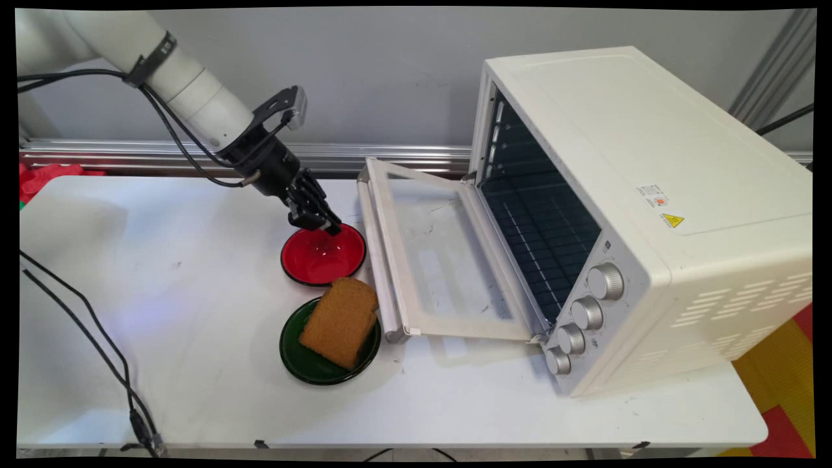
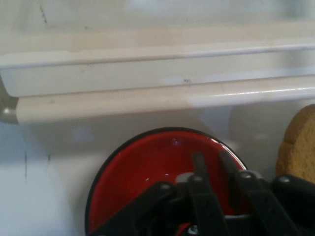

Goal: Close the oven

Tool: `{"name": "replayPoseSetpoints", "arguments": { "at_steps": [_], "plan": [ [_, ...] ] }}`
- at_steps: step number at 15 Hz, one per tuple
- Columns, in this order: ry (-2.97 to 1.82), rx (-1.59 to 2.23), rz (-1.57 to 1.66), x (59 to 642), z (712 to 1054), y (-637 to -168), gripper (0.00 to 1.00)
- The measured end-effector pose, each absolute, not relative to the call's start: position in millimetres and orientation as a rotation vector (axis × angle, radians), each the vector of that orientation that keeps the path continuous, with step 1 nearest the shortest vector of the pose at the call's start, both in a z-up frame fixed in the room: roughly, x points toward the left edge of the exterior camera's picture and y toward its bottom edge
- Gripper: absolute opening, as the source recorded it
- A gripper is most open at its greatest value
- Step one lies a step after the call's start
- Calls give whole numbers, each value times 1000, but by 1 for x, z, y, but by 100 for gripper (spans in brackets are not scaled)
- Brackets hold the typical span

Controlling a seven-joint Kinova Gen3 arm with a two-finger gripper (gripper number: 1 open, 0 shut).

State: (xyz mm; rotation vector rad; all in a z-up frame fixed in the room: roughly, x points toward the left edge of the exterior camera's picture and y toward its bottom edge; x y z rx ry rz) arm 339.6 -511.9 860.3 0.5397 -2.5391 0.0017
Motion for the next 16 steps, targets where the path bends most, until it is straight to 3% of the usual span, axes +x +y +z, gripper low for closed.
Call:
{"name": "replayPoseSetpoints", "arguments": {
  "at_steps": [16],
  "plan": [
    [-2451,509,10,326,814,-496,0]
  ]
}}
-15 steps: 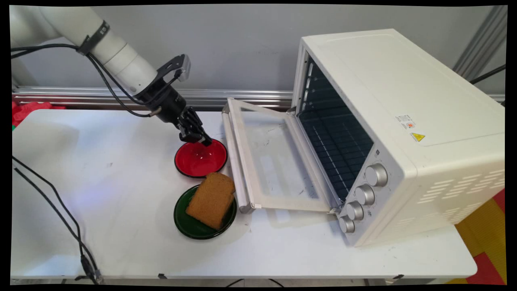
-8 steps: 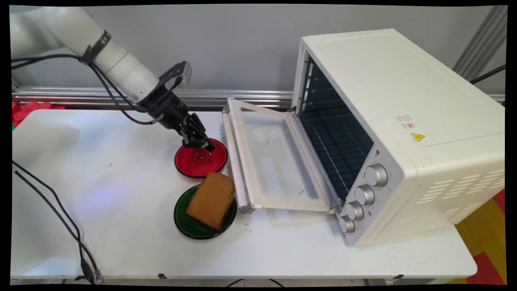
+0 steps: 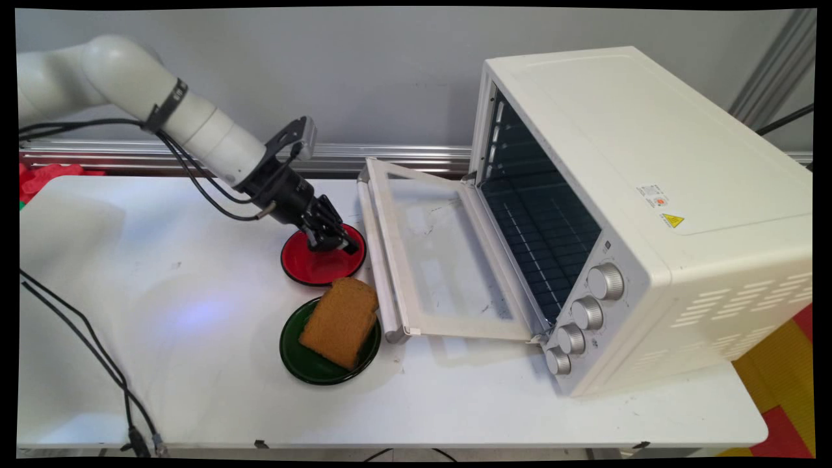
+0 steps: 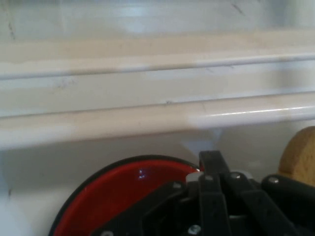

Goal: Close the oven

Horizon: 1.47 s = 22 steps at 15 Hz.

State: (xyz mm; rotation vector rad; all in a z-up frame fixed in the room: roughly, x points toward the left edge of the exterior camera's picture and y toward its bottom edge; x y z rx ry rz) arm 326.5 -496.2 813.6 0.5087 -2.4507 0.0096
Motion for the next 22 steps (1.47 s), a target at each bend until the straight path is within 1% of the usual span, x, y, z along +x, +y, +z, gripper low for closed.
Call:
{"name": "replayPoseSetpoints", "arguments": {
  "at_steps": [10,14,18,22],
  "plan": [
    [-2404,475,81,313,786,-496,0],
    [-2375,468,105,305,780,-498,0],
    [-2330,458,122,298,785,-502,0],
    [-2285,427,133,286,804,-508,0]
  ]
}}
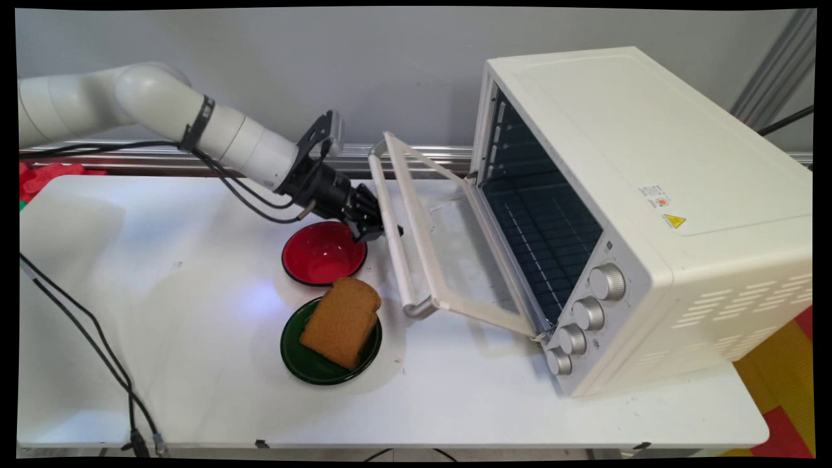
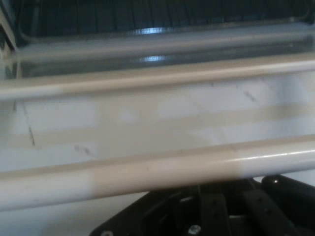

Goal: Close the oven

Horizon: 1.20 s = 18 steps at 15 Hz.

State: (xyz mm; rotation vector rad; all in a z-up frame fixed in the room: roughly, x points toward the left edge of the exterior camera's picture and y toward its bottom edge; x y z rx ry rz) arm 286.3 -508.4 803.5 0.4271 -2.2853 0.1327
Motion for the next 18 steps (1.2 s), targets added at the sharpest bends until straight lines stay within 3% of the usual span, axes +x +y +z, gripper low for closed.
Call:
{"name": "replayPoseSetpoints", "arguments": {
  "at_steps": [9,18],
  "plan": [
    [-2208,380,138,257,848,-516,0],
    [-2175,369,150,237,867,-522,0]
  ]
}}
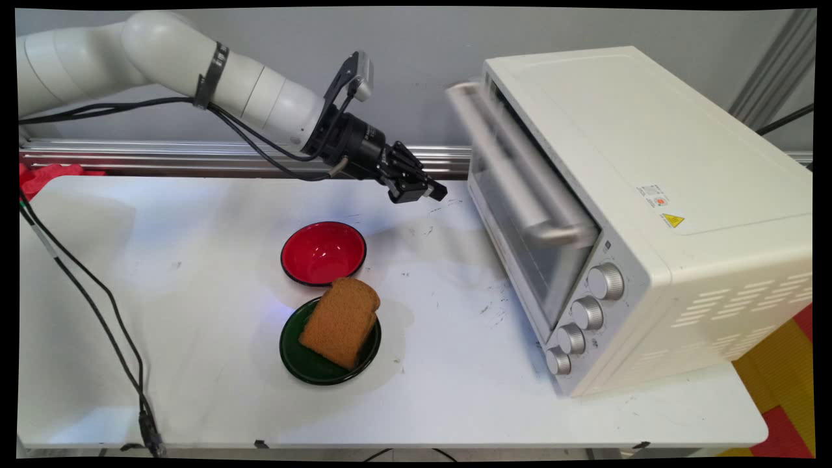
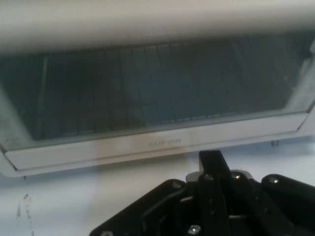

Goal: Close the oven

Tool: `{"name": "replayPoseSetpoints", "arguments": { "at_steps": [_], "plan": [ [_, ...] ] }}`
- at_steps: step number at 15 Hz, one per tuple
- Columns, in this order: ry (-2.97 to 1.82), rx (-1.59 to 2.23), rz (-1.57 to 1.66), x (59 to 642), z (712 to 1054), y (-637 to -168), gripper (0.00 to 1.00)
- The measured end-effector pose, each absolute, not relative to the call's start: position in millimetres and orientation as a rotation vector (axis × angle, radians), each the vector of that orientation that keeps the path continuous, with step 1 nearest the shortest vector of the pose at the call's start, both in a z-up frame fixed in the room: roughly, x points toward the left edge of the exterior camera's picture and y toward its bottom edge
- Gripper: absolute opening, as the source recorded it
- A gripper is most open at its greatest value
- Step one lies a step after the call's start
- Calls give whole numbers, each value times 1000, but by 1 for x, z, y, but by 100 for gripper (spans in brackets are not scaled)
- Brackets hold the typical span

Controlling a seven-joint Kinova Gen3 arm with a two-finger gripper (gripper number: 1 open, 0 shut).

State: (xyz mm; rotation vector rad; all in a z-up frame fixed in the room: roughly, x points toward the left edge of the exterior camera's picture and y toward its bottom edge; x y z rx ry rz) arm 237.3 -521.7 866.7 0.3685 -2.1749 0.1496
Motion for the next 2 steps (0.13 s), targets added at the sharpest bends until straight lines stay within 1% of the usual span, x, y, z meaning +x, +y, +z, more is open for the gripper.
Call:
{"name": "replayPoseSetpoints", "arguments": {
  "at_steps": [2],
  "plan": [
    [-2173,369,153,235,868,-523,0]
  ]
}}
